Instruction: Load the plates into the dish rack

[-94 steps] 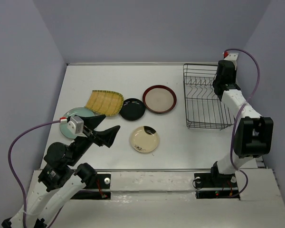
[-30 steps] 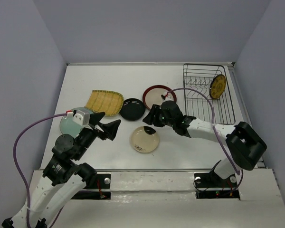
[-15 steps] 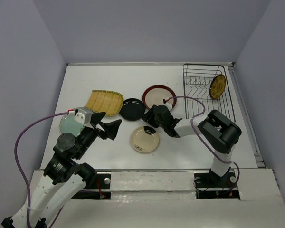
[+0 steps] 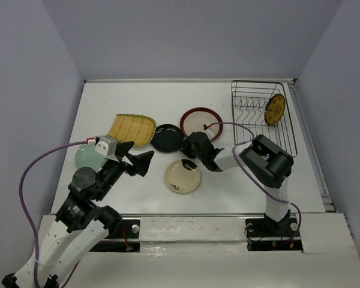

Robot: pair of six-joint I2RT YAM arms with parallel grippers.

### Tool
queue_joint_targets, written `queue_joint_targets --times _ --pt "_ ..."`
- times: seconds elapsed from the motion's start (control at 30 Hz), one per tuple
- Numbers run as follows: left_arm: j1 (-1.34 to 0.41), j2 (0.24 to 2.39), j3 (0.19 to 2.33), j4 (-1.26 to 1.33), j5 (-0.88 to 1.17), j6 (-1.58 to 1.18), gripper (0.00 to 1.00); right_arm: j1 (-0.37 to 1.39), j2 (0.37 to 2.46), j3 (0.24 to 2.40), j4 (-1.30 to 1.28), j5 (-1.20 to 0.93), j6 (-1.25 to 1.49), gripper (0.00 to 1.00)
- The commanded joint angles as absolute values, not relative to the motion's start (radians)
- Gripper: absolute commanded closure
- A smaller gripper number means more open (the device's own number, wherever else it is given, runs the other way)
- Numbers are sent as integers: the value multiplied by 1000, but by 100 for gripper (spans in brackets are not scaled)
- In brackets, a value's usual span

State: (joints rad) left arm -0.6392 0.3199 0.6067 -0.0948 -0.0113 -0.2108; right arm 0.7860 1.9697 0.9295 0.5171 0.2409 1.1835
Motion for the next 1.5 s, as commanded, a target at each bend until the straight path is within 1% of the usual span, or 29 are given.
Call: queue_joint_targets --times 0.0,0.03,0.1,0.27,0.33,0.4,0.47,0.57,0.7,0.93,1.0,1.13,1.2,1.3,1.33,1.37,1.43,1.47 --pt "-634 336 646 -46 -6 -204 1 790 1982 959 568 305 1213 73" --pt "-635 336 646 -45 -5 -204 1 790 1985 959 566 307 1215 75" --pt "-635 336 646 -43 -5 -204 1 790 1990 963 555 311 1224 76" --pt "-634 339 644 -43 -5 -203 1 790 2003 960 558 313 1239 84" --pt "-634 337 644 -43 -5 -204 1 790 1990 950 561 324 1238 86" --pt "-634 339 646 -43 -5 -204 1 790 1964 928 566 340 1226 91" --pt "-634 339 646 -43 -5 -204 1 790 1939 914 565 353 1209 93" --pt "-634 337 646 -41 -5 -204 1 801 1885 896 551 376 1164 93" --pt "-630 336 644 -43 -5 -206 1 842 1807 890 464 432 1085 93" --pt "-627 333 644 -41 -5 -206 1 861 1665 896 355 505 925 93" --pt "-626 328 644 -41 -5 -204 1 861 1602 919 312 563 873 93" --pt "-626 319 644 -41 -5 -206 1 861 1481 982 175 707 654 93" --pt "-626 311 644 -41 26 -206 1 838 1436 1012 125 774 586 93" --pt "-626 298 643 -40 32 -207 1 757 1359 1077 16 810 476 93" --pt "-626 293 643 -40 34 -206 1 727 1327 1116 -62 811 438 93" --pt "-626 291 643 -41 37 -207 1 668 1312 1135 -87 813 410 93" --pt "-627 276 643 -41 40 -206 1 606 1286 1175 -133 851 314 93" --pt "-627 273 643 -41 38 -207 1 536 1284 1193 -152 867 281 93"
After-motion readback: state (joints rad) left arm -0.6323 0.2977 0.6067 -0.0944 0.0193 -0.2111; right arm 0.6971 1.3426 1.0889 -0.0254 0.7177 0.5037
